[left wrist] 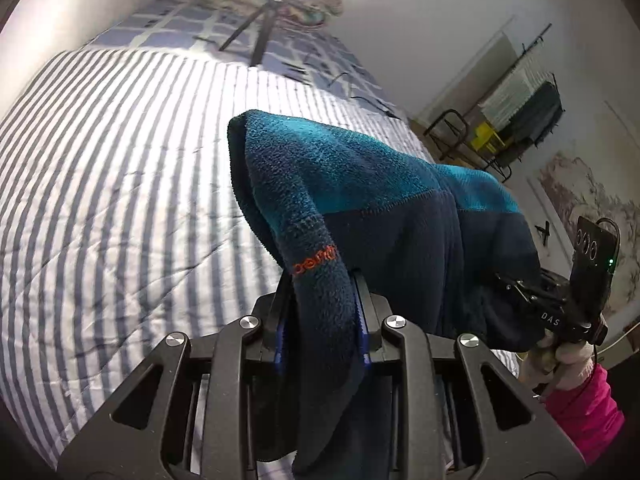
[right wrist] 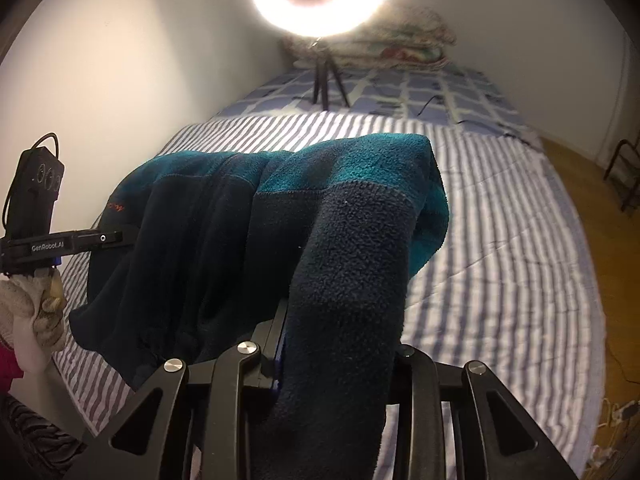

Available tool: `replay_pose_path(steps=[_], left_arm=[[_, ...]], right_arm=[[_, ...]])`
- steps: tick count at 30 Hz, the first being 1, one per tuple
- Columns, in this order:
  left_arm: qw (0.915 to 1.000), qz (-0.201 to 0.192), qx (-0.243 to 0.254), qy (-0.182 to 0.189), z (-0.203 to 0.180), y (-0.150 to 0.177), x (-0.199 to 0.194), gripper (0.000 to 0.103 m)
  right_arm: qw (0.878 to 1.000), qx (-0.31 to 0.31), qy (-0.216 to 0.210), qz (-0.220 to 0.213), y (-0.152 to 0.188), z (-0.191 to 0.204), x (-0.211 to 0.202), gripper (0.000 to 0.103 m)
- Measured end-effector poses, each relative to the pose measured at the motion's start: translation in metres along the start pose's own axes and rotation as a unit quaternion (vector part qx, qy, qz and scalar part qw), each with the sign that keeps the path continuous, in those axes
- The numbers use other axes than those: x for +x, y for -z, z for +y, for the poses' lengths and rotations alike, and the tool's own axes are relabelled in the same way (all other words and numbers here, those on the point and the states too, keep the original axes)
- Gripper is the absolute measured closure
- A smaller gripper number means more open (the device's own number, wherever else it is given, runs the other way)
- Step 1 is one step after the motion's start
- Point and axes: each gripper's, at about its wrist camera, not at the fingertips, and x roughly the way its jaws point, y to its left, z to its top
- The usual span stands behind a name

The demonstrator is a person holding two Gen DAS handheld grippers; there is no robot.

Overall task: Fold large clothes
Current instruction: 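Lift the fleece bundle off the bed with both grippers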

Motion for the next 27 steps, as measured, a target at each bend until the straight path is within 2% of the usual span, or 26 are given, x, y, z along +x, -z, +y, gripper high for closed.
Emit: replay_pose_path(steps=[8, 14, 21, 27], left_arm=[[0.9993, -0.005, 0.029, 0.025, -0.043, -0.033, 0.025, 0.079], [0.9974, -0.018, 0.056, 0.041, -0.081, -0.083, 0.065, 0.079], [0.9938, -0.045, 0.08, 0.063, -0.116, -0.169, 0.146, 0.079], [0.9924, -0.053, 0.086, 0.071, -0.137, -0.215, 0.22, 0.079]], right_arm=[[0.999, 0.002, 0.04, -0.018, -0.019, -0.047, -0.028, 0.073], [0.996, 0.005, 0.081, -0.032, -0.048, -0.089, -0.035, 0.073], [0.988, 0.019, 0.139, -0.063, -0.117, -0.161, -0.017, 0.073], [0.98, 0.041, 0.181, -0.073, -0.156, -0.219, 0.019, 0.073]])
